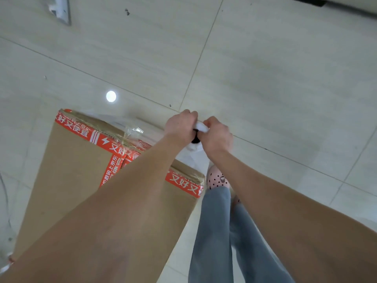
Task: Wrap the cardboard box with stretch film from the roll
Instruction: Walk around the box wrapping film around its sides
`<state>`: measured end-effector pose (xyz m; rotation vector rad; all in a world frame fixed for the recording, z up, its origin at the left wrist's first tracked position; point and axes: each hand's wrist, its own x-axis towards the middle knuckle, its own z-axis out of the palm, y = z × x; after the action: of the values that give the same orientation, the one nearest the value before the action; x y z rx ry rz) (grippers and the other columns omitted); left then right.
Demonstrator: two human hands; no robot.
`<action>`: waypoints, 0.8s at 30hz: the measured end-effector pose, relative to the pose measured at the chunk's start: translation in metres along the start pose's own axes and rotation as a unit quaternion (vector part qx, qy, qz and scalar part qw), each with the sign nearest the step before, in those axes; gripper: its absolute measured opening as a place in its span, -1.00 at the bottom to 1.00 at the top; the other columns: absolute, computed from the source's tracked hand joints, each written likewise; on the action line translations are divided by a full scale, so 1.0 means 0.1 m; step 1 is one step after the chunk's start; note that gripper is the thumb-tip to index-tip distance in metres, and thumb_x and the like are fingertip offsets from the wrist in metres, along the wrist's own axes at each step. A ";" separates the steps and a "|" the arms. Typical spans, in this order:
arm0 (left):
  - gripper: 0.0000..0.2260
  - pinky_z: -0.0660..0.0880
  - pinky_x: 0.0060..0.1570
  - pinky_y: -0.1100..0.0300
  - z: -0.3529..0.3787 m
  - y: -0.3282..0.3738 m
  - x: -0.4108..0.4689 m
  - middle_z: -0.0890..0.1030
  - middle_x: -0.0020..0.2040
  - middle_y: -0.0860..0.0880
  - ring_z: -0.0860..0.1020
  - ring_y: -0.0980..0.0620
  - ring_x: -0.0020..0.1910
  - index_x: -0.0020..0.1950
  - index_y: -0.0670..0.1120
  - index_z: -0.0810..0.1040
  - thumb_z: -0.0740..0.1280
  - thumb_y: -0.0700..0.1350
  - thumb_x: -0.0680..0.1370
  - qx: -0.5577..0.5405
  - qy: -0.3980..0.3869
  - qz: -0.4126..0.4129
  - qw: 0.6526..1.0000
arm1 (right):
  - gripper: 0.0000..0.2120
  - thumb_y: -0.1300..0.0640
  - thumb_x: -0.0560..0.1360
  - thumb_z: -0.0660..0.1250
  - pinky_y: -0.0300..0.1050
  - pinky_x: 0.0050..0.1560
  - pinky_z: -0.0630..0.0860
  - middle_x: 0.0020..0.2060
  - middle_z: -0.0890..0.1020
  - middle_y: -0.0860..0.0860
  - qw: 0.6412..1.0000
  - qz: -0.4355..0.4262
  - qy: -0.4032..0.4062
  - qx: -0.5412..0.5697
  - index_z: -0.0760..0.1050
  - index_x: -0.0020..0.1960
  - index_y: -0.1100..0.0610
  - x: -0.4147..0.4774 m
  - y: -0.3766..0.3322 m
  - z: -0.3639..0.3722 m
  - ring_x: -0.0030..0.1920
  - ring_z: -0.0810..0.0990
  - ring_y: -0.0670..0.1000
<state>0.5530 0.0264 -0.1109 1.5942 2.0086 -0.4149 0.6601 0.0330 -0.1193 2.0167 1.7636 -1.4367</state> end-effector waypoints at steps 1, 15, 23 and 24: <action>-0.86 0.33 -0.28 0.10 0.00 -0.05 0.02 0.50 -0.05 -0.14 0.54 -0.19 -0.09 0.00 -0.16 0.45 0.26 -0.20 0.45 -0.032 0.009 -0.035 0.999 | -0.74 0.13 0.45 0.27 -0.09 -0.10 0.43 -0.02 0.59 0.03 1.000 -0.006 0.006 0.003 0.45 0.14 0.03 0.03 -0.05 0.00 0.01 0.56 0.12; -0.69 0.37 -0.23 0.10 -0.18 -0.25 0.34 0.49 0.06 -0.12 0.53 -0.15 -0.01 0.20 -0.12 0.40 0.29 -0.18 0.47 -0.116 0.008 -0.083 0.990 | -0.78 0.13 0.43 0.32 -0.17 -0.34 0.36 -0.32 0.46 -0.06 0.999 0.036 -0.023 0.015 0.38 0.04 -0.01 0.38 -0.40 -0.05 -0.21 0.54 0.08; -0.86 0.33 -0.30 0.13 -0.29 -0.45 0.40 0.50 -0.11 -0.09 0.49 -0.11 -0.17 -0.01 -0.14 0.44 0.28 -0.16 0.46 -0.099 0.007 -0.132 0.986 | -0.65 0.14 0.46 0.28 -0.14 -0.17 0.37 0.10 0.51 -0.01 0.998 -0.055 -0.022 -0.035 0.46 0.23 -0.08 0.46 -0.62 0.01 -0.05 0.53 0.08; -0.86 0.32 -0.31 0.14 -0.29 -0.53 0.39 0.49 -0.13 -0.08 0.46 -0.10 -0.19 -0.03 -0.13 0.44 0.30 -0.15 0.45 -0.124 0.008 -0.165 0.979 | -0.63 0.13 0.45 0.30 -0.13 -0.16 0.38 0.13 0.49 -0.01 0.998 -0.048 -0.025 -0.019 0.44 0.24 -0.07 0.47 -0.69 0.05 -0.05 0.52 0.08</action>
<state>0.4895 0.0599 -0.1143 1.1225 2.2442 -0.2596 0.5958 0.0855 -0.1212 1.8836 1.8770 -1.4545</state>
